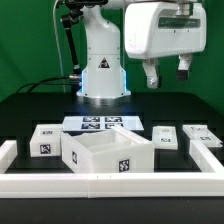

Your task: Assemble cabinet

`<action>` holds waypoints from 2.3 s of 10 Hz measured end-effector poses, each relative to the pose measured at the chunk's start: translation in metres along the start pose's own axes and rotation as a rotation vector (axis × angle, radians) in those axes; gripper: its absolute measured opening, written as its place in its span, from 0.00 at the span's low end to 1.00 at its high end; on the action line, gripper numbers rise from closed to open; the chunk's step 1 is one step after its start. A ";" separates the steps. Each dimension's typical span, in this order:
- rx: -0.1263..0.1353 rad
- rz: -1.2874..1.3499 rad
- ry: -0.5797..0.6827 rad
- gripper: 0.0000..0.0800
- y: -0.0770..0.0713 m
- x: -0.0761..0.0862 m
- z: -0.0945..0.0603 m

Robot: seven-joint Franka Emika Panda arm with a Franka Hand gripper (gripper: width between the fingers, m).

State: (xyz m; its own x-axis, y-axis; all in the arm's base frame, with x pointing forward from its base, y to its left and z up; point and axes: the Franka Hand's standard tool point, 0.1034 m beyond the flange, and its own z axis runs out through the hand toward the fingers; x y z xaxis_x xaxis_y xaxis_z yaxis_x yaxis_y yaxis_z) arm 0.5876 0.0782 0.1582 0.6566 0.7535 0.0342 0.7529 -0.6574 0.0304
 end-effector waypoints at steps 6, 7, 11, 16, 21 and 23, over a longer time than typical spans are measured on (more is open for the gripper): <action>-0.001 -0.023 0.002 1.00 0.000 -0.002 0.003; -0.015 -0.136 0.018 1.00 0.001 -0.012 0.011; -0.025 -0.426 0.010 1.00 0.009 -0.035 0.029; -0.088 -0.636 0.038 1.00 0.026 -0.046 0.029; -0.160 -0.965 0.002 1.00 0.036 -0.058 0.045; -0.154 -0.962 -0.001 1.00 0.036 -0.060 0.046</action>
Offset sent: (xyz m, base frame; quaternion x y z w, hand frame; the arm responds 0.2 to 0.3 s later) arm 0.0000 0.0000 0.0000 0.0000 0.0000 0.0000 1.0000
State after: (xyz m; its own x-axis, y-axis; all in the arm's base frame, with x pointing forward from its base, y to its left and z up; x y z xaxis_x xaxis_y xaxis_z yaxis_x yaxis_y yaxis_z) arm 0.5775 0.0097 0.1111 -0.2357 0.9690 -0.0743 0.9534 0.2454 0.1757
